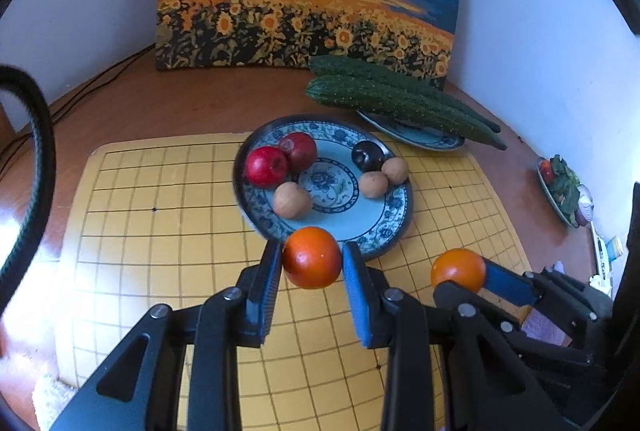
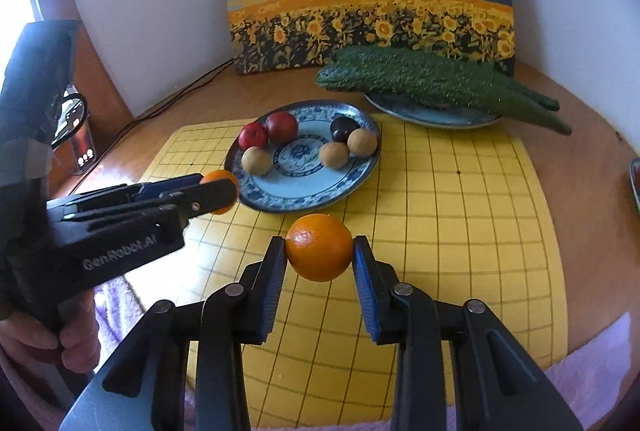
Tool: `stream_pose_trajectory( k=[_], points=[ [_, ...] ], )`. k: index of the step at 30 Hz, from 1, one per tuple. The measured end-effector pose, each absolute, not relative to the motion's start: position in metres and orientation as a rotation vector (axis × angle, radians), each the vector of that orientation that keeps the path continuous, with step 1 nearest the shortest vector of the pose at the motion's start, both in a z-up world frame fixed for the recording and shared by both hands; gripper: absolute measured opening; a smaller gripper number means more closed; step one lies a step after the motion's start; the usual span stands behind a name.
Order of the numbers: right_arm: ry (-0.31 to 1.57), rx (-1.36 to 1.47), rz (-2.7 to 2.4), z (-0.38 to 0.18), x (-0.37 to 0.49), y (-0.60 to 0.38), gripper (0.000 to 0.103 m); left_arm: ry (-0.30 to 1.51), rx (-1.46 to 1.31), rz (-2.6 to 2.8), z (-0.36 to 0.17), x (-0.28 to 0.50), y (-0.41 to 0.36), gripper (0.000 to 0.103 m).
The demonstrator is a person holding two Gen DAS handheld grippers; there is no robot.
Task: Organize fruits
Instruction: 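Carry both oranges over the blue-and-white plate with both grippers, then open both grippers to set the oranges on the plate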
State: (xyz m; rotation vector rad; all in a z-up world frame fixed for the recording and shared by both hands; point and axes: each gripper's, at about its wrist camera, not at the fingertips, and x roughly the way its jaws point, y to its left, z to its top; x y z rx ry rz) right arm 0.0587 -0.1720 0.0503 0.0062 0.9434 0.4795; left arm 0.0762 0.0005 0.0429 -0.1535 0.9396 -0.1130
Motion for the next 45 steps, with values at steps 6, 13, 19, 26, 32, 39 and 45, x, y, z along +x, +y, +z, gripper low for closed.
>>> stream_pose_trajectory(
  k=[6, 13, 19, 26, 32, 39, 45],
  points=[
    [0.948, -0.038, 0.467, 0.047, 0.076, -0.167, 0.035, 0.923, -0.110, -0.096, 0.040, 0.088, -0.005, 0.032],
    [0.925, -0.033, 0.482, 0.046, 0.091, -0.161, 0.035, 0.921, -0.121, -0.092, 0.034, 0.095, -0.002, 0.032],
    [0.918, -0.037, 0.496, 0.042, 0.097, -0.154, 0.035, 0.915, -0.098, -0.088, 0.032, 0.100, -0.004, 0.032],
    [0.911, -0.058, 0.499, 0.037, 0.103, -0.150, 0.035, 0.922, -0.128, -0.108, 0.031, 0.100, 0.000, 0.032],
    [0.918, -0.072, 0.500, 0.030, 0.108, -0.151, 0.035, 0.923, -0.122, -0.122, 0.032, 0.100, 0.000, 0.032],
    [0.898, -0.113, 0.508, 0.030, 0.105, -0.148, 0.035, 0.914, -0.097, -0.120, 0.034, 0.096, -0.001, 0.032],
    [0.892, -0.101, 0.514, 0.030, 0.106, -0.149, 0.037, 0.908, -0.112, -0.130, 0.039, 0.090, 0.002, 0.034]
  ],
)
